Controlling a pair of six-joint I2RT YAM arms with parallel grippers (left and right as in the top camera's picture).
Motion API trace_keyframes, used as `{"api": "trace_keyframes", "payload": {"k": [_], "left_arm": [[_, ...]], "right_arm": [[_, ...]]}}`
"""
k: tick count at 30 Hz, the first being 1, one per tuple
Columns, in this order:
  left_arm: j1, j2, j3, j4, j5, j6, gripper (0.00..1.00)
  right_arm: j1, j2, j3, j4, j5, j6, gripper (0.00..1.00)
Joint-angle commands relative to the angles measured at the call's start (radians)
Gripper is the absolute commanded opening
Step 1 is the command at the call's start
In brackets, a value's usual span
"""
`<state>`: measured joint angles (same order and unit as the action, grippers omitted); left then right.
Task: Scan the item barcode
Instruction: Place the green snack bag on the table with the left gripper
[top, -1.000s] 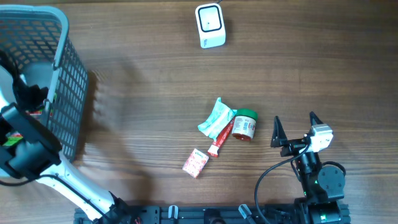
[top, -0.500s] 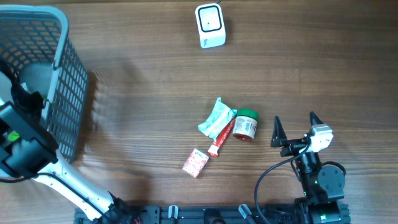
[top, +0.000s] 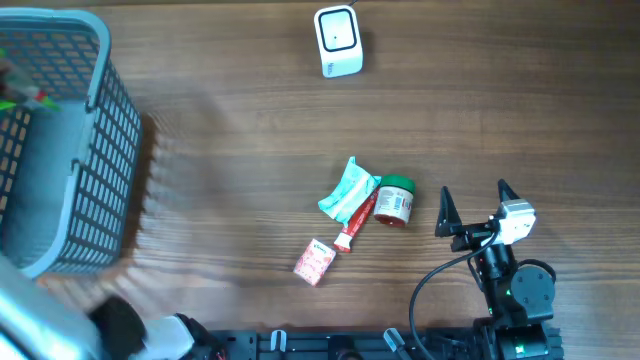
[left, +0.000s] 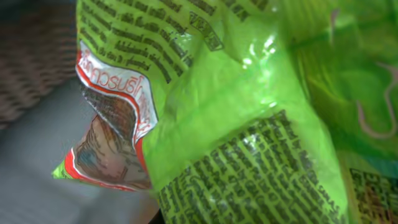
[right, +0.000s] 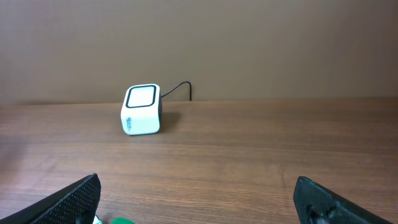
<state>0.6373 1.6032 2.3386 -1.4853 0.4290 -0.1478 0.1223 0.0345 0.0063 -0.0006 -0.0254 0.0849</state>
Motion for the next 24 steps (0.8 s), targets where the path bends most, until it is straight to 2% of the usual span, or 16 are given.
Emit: {"api": "trace_keyframes", "payload": {"k": [1, 4, 8, 12, 16, 17, 24], "left_arm": [[-0.159, -0.143, 0.003, -0.1, 0.138, -0.017, 0.04], [-0.339, -0.179, 0.003, -0.197, 0.117, -0.017, 0.04], [-0.573, -0.182, -0.059, -0.199, 0.031, -0.025, 0.04], [-0.754, -0.157, -0.202, -0.179, -0.1, -0.097, 0.04], [-0.872, -0.142, -0.457, -0.039, -0.122, -0.155, 0.04], [-0.901, -0.141, -0.575, 0.029, -0.145, -0.192, 0.04], [-0.974, -0.106, -1.181, 0.422, -0.184, -0.3, 0.04]], "right_arm": [[-0.005, -0.005, -0.001, 0.003, -0.005, -0.006, 1.0], [-0.005, -0.005, -0.001, 0.003, -0.005, -0.006, 1.0], [-0.005, -0.005, -0.001, 0.003, -0.005, -0.006, 1.0], [-0.005, -0.005, -0.001, 0.003, -0.005, -0.006, 1.0], [-0.005, -0.005, -0.001, 0.003, -0.005, -0.006, 1.0], [-0.005, -0.005, -0.001, 0.003, -0.005, -0.006, 1.0], [-0.005, -0.005, -0.001, 0.003, -0.005, -0.006, 1.0]]}}
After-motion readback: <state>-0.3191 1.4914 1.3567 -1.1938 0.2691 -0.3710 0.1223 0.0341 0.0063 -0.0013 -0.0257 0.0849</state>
